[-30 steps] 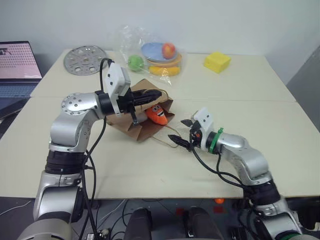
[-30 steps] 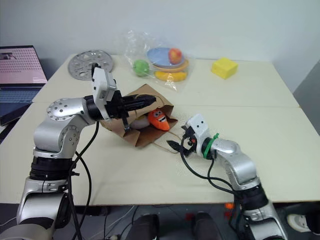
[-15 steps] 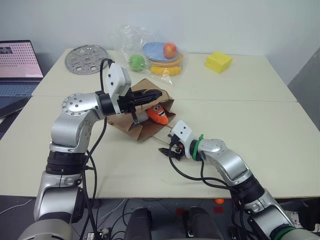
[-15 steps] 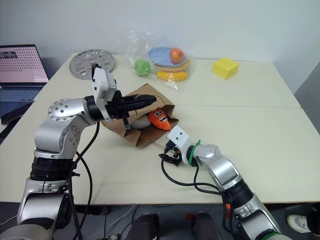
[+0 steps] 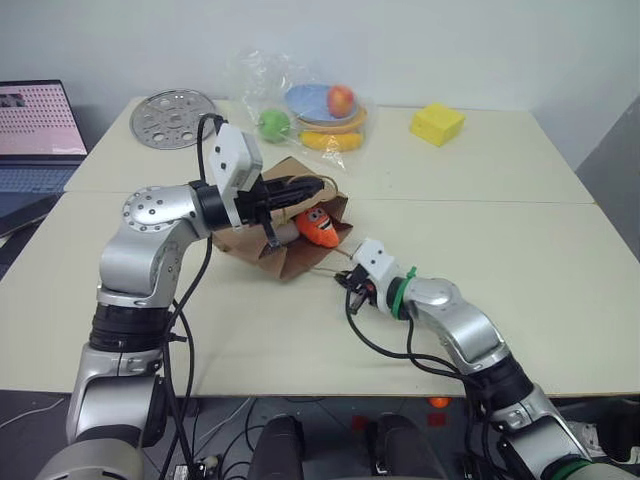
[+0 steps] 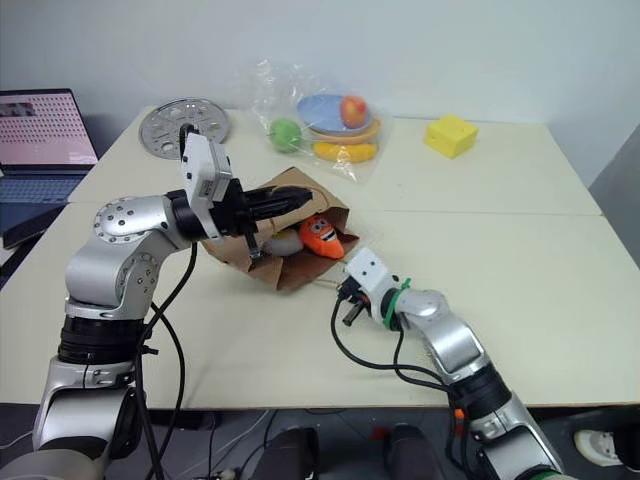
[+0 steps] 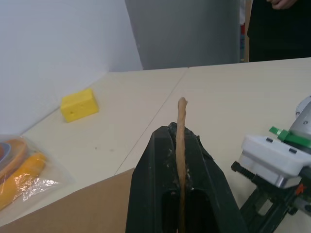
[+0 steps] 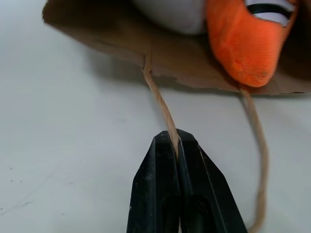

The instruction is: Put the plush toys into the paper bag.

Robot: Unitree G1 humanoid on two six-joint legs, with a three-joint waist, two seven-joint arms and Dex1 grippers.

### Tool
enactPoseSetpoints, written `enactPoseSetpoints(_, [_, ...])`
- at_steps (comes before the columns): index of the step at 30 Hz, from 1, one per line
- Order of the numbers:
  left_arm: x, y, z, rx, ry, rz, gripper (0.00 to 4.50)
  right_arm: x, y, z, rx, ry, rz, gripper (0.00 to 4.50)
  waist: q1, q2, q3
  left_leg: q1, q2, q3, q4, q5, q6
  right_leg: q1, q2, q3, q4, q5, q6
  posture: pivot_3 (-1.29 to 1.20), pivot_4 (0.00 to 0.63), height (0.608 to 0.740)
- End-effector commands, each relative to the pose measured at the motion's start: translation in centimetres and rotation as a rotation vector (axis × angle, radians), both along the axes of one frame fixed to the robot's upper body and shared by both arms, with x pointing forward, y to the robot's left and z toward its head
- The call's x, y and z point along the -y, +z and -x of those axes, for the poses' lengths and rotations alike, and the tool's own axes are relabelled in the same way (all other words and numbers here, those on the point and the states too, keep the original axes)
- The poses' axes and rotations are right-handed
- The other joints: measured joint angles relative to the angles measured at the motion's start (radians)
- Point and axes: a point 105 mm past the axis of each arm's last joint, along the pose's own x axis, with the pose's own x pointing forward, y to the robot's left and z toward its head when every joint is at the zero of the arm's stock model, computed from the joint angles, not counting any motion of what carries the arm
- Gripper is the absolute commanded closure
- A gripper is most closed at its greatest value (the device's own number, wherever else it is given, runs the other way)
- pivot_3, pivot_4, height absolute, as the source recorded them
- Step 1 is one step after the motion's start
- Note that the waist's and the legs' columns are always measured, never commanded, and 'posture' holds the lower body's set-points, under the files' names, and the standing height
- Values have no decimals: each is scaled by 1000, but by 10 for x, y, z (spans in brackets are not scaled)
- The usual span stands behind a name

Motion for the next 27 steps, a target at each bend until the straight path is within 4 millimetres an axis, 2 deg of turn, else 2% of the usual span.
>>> enactPoseSetpoints(1, [12, 23, -9, 92, 24, 42, 4500, 17, 73, 10, 177, -31, -192, 4484, 4, 0, 0, 0, 0, 0, 0, 0, 0, 0, 0, 0, 0, 0, 0, 0, 150, 740])
enactPoseSetpoints(3, [19, 30, -21, 127, 45, 51, 4500, 31, 98, 16, 296, -47, -176, 4484, 4, 0, 0, 0, 0, -1, 1, 0, 0, 1, 0, 0, 0, 0, 0, 0, 150, 740])
enactPoseSetpoints(7, [32, 47, -43, 189, 77, 89, 4500, 44, 131, 23, 459, -75, -143, 4484, 9, -1, 0, 0, -1, 0, 1, 0, 0, 1, 0, 0, -1, 0, 1, 0, 150, 740])
enactPoseSetpoints(10, [49, 70, -56, 224, 59, 168, 4500, 43, 169, 28, 671, -115, -137, 4484, 6, -1, 0, 0, 0, 0, 1, 0, 0, 1, 0, 0, -1, 0, 1, 0, 150, 740])
enactPoseSetpoints(13, [54, 75, -61, 211, 31, 206, 4500, 36, 187, 31, 786, -118, -127, 4484, -1, -1, 0, -1, -1, 0, 0, 0, 0, -1, 1, 0, -1, 0, 1, 0, 150, 740])
enactPoseSetpoints(19, [50, 58, -63, 185, 1, 158, 4500, 20, 179, 33, 787, -59, -110, 4484, -5, -1, 0, -1, 0, -2, -3, 0, 0, -2, 2, -1, 0, -1, 2, 0, 150, 740])
enactPoseSetpoints(25, [47, 24, -55, 114, -70, 41, 4500, 10, 139, 22, 571, -16, -58, 4484, -3, -1, 0, -1, 0, -1, -3, 0, 0, -2, 1, -1, 0, -1, 2, 0, 150, 740])
enactPoseSetpoints(27, [44, 15, -49, 91, -89, 17, 4500, 11, 133, 22, 522, -6, -65, 4484, -4, -1, 0, -1, 0, -1, -2, 0, 0, -2, 1, -1, 0, -1, 2, 0, 150, 740])
